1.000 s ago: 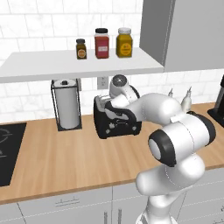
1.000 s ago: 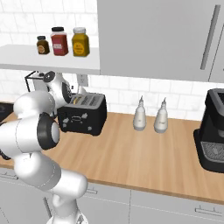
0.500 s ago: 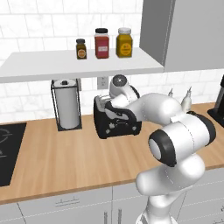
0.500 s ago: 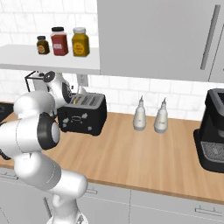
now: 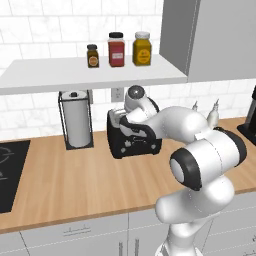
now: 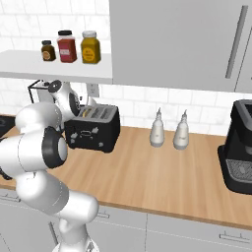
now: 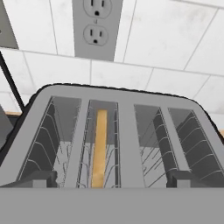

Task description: Start the toaster. Once the lever pops up, take the bread to the plate on the dining counter.

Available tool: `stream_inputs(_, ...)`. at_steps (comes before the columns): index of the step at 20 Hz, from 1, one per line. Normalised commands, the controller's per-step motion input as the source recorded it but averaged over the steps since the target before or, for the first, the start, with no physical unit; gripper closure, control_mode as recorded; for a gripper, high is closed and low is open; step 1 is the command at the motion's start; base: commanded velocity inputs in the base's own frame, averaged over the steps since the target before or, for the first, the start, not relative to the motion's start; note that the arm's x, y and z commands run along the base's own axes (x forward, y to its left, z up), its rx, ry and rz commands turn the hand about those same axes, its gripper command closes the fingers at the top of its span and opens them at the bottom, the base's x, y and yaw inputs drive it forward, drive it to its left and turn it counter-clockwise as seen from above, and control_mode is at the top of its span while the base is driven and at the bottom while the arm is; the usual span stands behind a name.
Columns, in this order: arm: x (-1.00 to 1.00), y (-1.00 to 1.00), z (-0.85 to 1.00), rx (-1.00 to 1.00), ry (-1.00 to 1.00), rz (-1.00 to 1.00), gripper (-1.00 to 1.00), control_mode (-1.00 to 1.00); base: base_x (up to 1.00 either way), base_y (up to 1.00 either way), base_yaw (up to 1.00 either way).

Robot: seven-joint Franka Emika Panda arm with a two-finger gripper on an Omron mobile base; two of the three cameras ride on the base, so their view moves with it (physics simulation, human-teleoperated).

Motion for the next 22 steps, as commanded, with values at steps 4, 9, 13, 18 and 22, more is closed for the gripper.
stream_inputs(4,0.0,0.03,0.0,0.0,0.0,0.0,-1.0,-1.0,0.0,0.0,0.0)
stream_inputs(9,0.0,0.0,0.0,0.0,0.0,0.0,-1.0,-1.0,0.0,0.0,0.0)
stream_inputs(13,0.0,0.0,0.0,0.0,0.0,0.0,-1.0,-1.0,0.0,0.0,0.0)
stream_inputs(18,0.0,0.0,0.0,0.0,0.0,0.0,-1.0,-1.0,0.0,0.0,0.0)
stream_inputs(22,0.0,0.0,0.0,0.0,0.0,0.0,-1.0,-1.0,0.0,0.0,0.0)
